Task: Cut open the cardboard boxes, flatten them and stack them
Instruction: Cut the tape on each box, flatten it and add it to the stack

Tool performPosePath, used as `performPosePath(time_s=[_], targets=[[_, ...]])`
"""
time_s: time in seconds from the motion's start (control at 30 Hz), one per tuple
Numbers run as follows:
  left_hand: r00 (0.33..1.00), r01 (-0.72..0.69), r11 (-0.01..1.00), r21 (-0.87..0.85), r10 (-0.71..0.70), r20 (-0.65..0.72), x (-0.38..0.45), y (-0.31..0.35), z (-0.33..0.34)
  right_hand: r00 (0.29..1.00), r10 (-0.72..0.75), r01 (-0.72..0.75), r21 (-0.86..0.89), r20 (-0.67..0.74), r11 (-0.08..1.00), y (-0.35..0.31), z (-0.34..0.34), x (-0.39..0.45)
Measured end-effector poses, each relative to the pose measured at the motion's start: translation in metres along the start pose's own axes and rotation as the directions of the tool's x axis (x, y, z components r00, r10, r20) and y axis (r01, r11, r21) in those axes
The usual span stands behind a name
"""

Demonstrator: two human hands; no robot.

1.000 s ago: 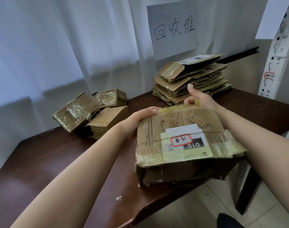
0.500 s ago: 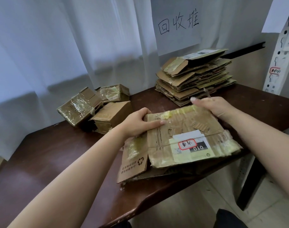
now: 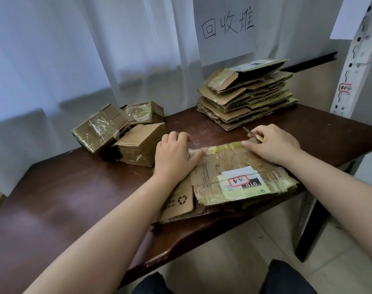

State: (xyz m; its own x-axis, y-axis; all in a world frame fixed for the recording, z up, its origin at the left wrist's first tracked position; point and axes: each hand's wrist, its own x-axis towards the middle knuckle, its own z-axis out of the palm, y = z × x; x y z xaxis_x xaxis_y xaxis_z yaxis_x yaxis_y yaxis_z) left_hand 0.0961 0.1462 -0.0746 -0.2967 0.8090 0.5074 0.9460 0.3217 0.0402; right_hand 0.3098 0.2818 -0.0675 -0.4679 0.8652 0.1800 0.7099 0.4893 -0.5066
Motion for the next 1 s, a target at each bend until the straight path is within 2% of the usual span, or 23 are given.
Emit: performPosePath(time_s=[0.1, 0.2, 0.27, 0.37, 0.43, 0.5, 0.6, 0.67, 0.77, 1.0], targets=[[0.999, 0.033, 0.993, -0.11, -0.034, -0.006, 0.001, -0.001, -0.016, 0.998, -0.029, 0.026, -0.049, -0.06, 0.998, -0.012, -0.009, -0.003], [0.993, 0.01, 0.986, -0.168, 0.01, 0.116, -0.005, -0.003, -0.032, 0.988, -0.098, 0.085, -0.104, -0.121, 0.991, -0.024, -0.019, -0.006], [0.978, -0.011, 0.975, -0.22, 0.056, 0.202, -0.014, -0.002, -0.043, 0.981, -0.164, 0.146, -0.165, -0.103, 0.976, -0.033, -0.025, -0.009], [0.935, 0.0, 0.977, -0.214, 0.075, 0.346, -0.03, 0.007, -0.049, 0.959, -0.276, 0.283, -0.252, 0.066, 0.925, -0.048, -0.026, -0.016], [0.882, 0.033, 0.987, -0.158, 0.046, 0.469, -0.038, 0.016, -0.044, 0.936, -0.288, 0.325, -0.176, 0.203, 0.929, -0.058, -0.021, -0.021], [0.844, 0.046, 0.993, -0.11, 0.02, 0.535, -0.045, 0.024, -0.035, 0.916, -0.252, 0.297, -0.105, 0.312, 0.949, -0.062, -0.009, -0.025], [0.821, 0.053, 0.997, -0.056, -0.011, 0.57, -0.053, 0.029, -0.02, 0.907, -0.167, 0.262, -0.206, 0.387, 0.943, -0.05, 0.019, -0.033], [0.821, 0.048, 0.999, -0.025, -0.025, 0.57, -0.056, 0.03, -0.015, 0.927, -0.148, 0.246, -0.26, 0.345, 0.934, -0.038, 0.035, -0.037], [0.822, 0.048, 0.999, -0.014, -0.031, 0.568, -0.055, 0.03, -0.012, 0.943, -0.169, 0.254, -0.293, 0.287, 0.922, -0.032, 0.044, -0.037], [0.808, 0.11, 0.993, 0.033, -0.109, 0.579, -0.036, 0.033, 0.0, 0.917, -0.212, 0.316, -0.288, 0.339, 0.904, -0.029, 0.048, -0.007]])
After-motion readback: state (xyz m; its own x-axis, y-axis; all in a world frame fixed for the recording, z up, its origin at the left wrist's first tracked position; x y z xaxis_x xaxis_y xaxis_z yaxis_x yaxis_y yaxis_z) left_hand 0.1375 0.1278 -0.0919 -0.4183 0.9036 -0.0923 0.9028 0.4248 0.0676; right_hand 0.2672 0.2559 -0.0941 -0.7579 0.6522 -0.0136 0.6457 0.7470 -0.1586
